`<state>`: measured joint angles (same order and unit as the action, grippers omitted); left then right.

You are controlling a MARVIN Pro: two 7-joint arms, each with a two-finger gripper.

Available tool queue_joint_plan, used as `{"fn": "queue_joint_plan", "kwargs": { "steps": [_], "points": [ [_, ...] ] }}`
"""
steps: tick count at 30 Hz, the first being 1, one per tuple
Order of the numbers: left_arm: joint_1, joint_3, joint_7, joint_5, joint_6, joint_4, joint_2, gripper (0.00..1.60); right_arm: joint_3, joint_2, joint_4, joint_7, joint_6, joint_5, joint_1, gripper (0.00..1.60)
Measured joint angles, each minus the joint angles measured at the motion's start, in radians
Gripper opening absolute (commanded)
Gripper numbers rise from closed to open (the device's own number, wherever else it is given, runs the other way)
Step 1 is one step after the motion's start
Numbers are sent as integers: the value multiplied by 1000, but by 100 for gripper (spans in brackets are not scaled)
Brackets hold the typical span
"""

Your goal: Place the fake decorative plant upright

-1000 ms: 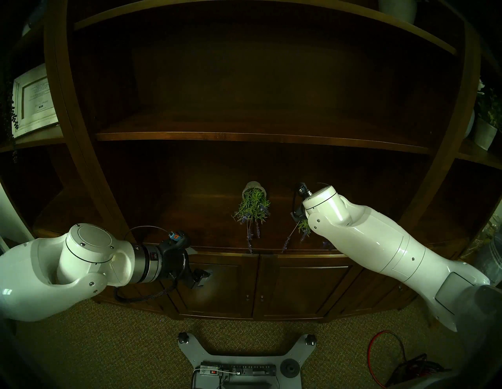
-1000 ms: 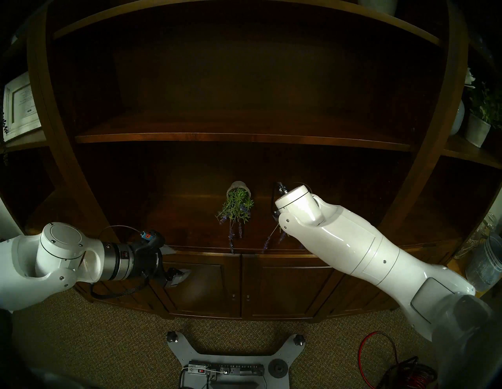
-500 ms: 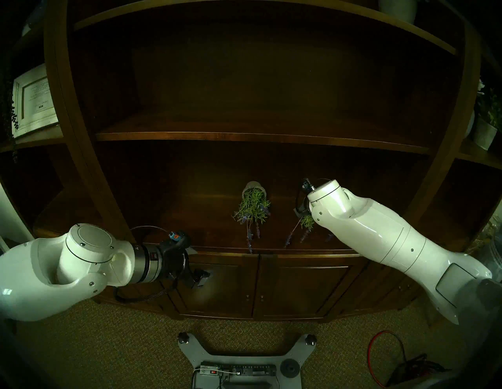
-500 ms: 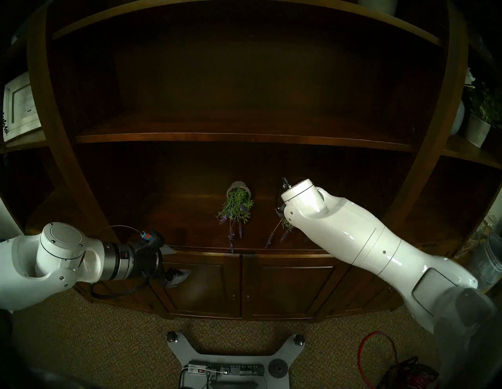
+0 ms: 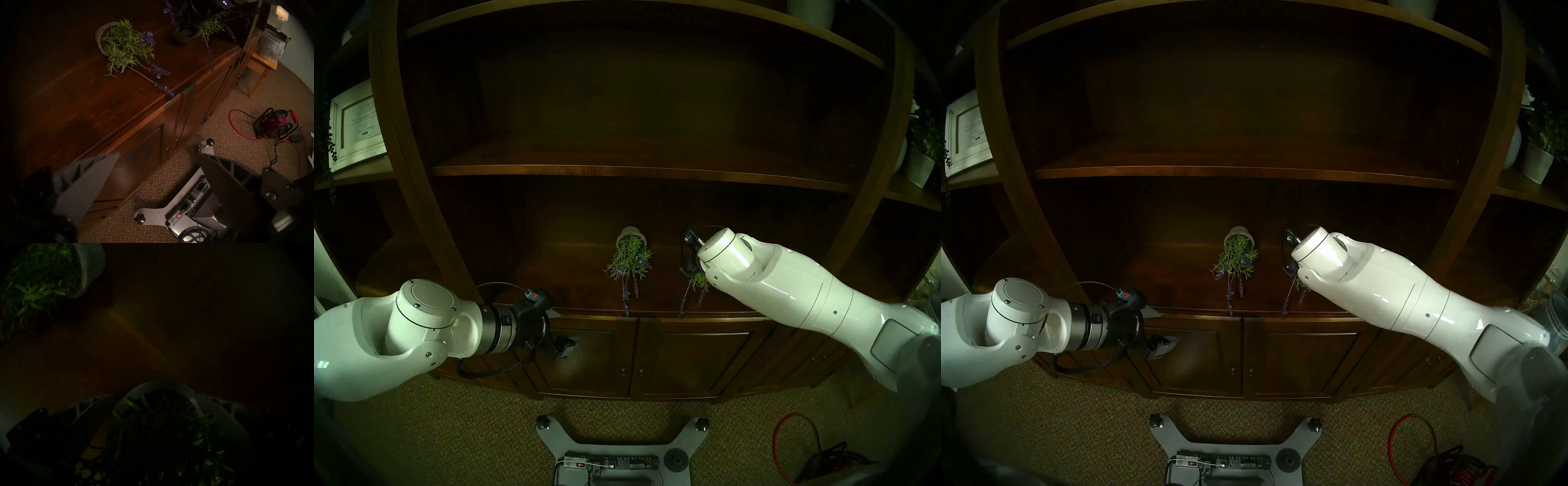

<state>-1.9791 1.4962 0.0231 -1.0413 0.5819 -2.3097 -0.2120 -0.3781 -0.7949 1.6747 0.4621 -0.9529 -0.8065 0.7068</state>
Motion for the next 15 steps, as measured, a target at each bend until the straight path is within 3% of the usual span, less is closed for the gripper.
{"fn": "queue_joint_plan", "kwargs": {
  "steps": [15],
  "points": [
    [0, 0, 0, 0, 0, 0, 0, 160, 111, 56, 29, -99, -3, 118, -75, 160]
  ]
}}
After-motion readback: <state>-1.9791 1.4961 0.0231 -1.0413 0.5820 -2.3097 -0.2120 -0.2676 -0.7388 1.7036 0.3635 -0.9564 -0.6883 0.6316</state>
